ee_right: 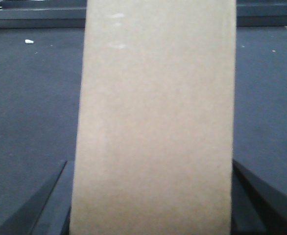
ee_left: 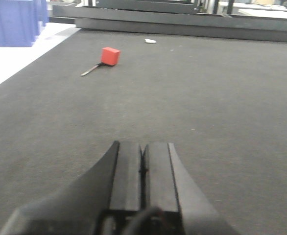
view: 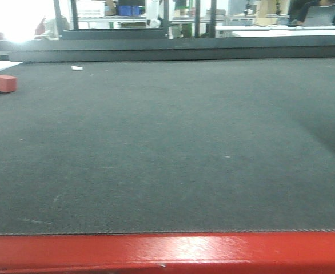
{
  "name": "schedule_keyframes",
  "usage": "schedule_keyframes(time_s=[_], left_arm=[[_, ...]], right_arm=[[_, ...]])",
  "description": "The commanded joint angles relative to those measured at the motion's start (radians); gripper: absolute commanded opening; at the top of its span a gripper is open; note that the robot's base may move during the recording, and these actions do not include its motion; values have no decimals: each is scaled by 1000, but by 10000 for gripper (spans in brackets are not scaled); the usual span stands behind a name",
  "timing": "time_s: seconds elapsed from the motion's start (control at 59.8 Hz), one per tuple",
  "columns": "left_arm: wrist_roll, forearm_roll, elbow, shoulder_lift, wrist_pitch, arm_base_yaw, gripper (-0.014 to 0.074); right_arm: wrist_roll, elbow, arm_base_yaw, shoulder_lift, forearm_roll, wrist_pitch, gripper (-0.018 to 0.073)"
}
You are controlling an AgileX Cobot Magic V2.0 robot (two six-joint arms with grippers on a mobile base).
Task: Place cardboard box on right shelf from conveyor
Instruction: 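Drive the base to the steel shelf rack holding the box in the right gripper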
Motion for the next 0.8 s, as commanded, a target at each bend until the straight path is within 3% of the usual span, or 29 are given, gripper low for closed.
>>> schedule_keyframes(time_s=[0.0, 0.786], left_arm=[[0, -6, 9, -13, -84, -4, -116], [0, -6, 9, -13, -84, -4, -116]], right_arm=[[-9, -27, -7, 11, -20, -105, 285], [-9, -27, -7, 11, -20, -105, 285]])
